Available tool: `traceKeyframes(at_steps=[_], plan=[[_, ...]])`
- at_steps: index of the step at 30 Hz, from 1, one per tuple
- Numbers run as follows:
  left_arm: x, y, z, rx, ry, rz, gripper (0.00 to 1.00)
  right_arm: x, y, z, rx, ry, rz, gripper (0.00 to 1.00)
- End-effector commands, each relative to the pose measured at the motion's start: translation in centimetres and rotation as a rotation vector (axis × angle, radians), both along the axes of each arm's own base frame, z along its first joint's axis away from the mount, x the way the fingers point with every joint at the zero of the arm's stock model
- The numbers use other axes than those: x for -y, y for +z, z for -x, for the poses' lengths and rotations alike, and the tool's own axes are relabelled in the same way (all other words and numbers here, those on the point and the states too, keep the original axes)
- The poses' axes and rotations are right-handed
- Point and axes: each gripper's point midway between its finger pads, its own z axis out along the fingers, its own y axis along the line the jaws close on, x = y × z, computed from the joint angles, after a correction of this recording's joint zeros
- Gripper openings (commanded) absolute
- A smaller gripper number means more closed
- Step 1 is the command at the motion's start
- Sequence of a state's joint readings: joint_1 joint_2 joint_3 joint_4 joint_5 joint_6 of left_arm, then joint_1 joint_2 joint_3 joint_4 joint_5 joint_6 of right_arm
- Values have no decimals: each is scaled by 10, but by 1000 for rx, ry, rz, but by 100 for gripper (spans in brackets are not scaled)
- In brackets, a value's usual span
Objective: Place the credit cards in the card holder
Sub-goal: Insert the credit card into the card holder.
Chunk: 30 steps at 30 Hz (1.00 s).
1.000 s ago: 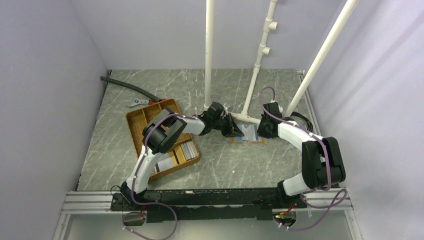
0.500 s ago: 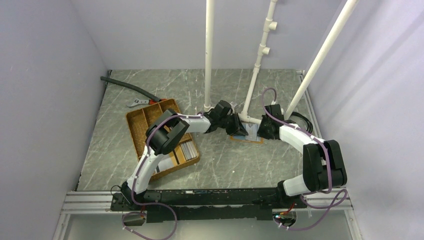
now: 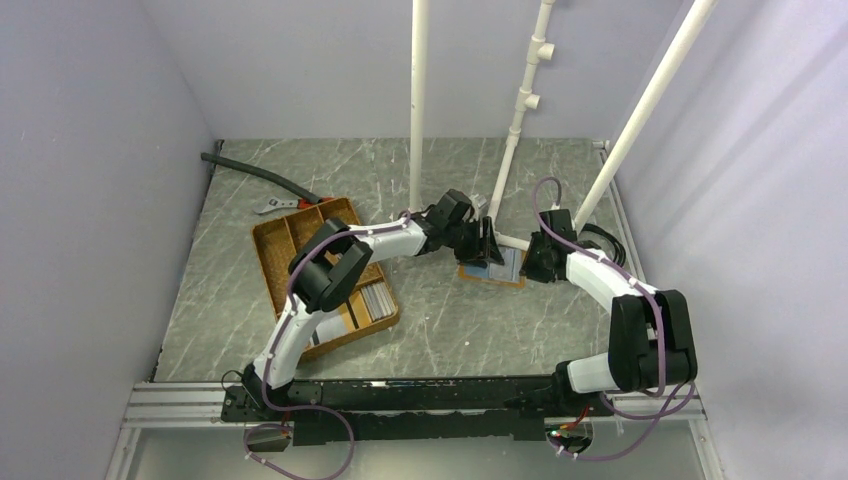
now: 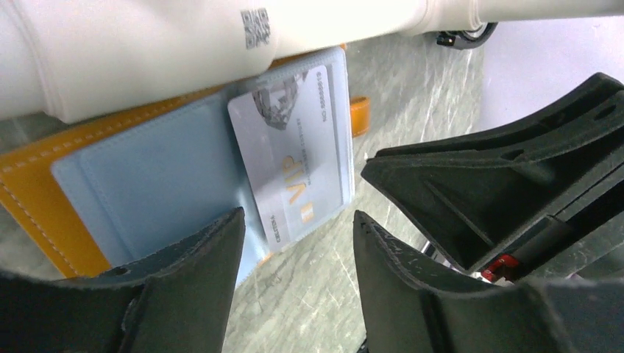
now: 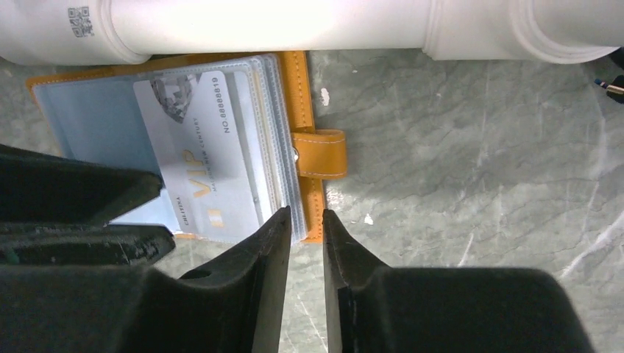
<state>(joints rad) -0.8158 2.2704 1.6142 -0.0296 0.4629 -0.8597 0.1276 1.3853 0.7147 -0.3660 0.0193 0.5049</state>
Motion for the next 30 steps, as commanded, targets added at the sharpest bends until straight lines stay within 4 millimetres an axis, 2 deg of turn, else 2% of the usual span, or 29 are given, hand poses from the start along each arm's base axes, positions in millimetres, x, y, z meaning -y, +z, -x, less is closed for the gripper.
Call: traceKeyframes(at_steps=[1, 3, 8, 10, 15, 18, 20, 25, 27, 30], plan=[[2, -15, -10, 38, -11, -43, 52, 6, 4, -7, 16, -12, 8, 20], [4, -17, -12, 42, -15, -49, 44, 8, 0, -10, 17, -21, 16, 14], [13, -19, -12, 68, -31, -50, 49, 5, -5, -21, 37, 0, 17, 10], [23, -14, -5, 88, -73, -11, 50, -2, -5, -23, 45, 25, -12, 9], [48, 4, 27, 170, -219, 71, 54, -22, 2, -19, 77, 84, -75, 8], [49, 12, 34, 169, -240, 122, 57, -28, 8, -8, 78, 87, -118, 8], [45, 14, 35, 179, -235, 102, 60, -22, 9, 0, 62, 49, -103, 8], [29, 21, 27, 150, -177, 60, 66, 13, 5, 7, 27, -58, 37, 8], [26, 27, 22, 164, -151, 54, 69, 17, 4, 7, 21, -61, 54, 8], [25, 22, 18, 146, -145, 19, 73, 18, 2, 6, 11, -59, 58, 8]])
